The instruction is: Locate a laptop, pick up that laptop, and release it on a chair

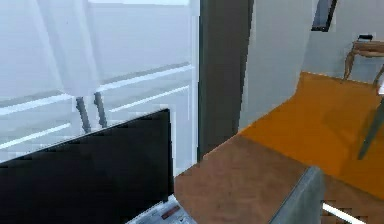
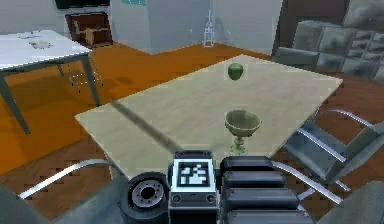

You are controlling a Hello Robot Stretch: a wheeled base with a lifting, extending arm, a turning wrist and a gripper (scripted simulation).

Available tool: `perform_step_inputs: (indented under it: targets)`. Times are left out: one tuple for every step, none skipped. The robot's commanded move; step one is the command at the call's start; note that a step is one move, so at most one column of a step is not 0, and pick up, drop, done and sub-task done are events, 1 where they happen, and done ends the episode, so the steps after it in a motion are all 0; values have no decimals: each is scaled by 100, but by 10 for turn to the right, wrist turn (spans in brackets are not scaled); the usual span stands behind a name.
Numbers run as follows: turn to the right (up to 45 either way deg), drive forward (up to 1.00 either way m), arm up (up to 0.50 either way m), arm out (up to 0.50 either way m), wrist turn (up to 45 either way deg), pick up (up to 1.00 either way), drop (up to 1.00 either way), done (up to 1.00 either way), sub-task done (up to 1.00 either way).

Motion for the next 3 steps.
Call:
perform_step_inputs:
  targets:
    - [0, 35, 0, 0, 0, 0, 0, 0, 0]
    - [450, 0, 0, 0, 0, 0, 0, 0, 0]
    - [450, 0, 0, 0, 0, 0, 0, 0, 0]
